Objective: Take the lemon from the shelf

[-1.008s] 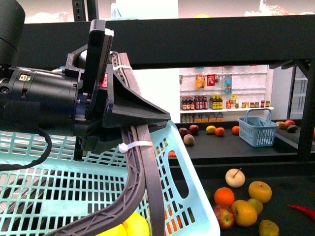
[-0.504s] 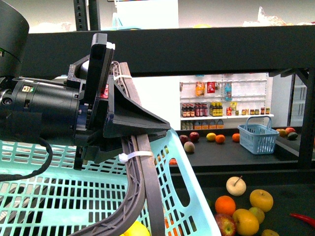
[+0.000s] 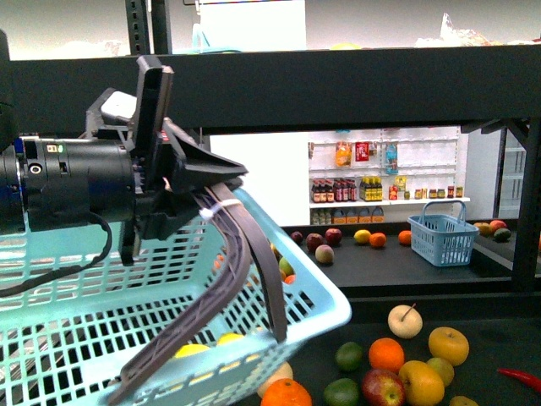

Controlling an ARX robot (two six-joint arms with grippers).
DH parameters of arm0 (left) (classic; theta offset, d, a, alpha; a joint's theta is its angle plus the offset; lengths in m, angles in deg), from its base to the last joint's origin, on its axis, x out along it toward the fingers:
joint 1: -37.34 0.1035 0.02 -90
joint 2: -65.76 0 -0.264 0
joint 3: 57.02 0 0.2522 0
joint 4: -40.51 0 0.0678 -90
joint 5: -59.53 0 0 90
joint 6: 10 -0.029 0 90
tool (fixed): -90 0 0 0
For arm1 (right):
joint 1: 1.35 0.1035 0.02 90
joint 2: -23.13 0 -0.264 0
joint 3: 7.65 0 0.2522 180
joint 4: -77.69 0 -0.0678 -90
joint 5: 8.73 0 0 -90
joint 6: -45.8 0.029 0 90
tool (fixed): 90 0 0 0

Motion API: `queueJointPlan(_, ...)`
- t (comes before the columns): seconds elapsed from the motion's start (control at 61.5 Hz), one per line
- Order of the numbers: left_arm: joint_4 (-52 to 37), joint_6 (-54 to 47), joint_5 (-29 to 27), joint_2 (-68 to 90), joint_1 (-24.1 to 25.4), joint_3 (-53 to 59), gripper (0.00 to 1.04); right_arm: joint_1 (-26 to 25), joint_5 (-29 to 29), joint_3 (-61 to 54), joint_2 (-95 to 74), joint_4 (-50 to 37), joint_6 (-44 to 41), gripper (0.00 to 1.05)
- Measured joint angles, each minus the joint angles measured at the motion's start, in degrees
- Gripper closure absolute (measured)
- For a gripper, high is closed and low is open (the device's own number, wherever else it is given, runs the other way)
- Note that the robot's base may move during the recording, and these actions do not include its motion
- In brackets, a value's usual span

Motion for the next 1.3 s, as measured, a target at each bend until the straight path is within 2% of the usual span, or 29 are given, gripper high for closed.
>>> queueJointPlan(0.195, -3.89, 10.56, -8.87, 5.84, 9.68, -4.46, 0.95, 0.00, 0.02, 0.00, 0.02, 0.00, -0.02, 0.02)
queueJointPlan(0.471, -10.01, 21.79, -11.85, 13.44, 21.40, -14.58, 0.95, 0.00, 0.04, 0.00, 0.02, 0.00, 0.00, 0.02)
queueJointPlan(0.797, -16.13, 28.59, -10.69, 18.82, 27.36, -18.51, 0.95, 0.00, 0.02, 0.00, 0.02, 0.00, -0.02, 0.02)
queueJointPlan(1.3, -26.60, 32.68, -4.17, 22.05, 34.05, -15.67, 0.95, 0.00, 0.02, 0.00, 0.02, 0.00, -0.02, 0.02)
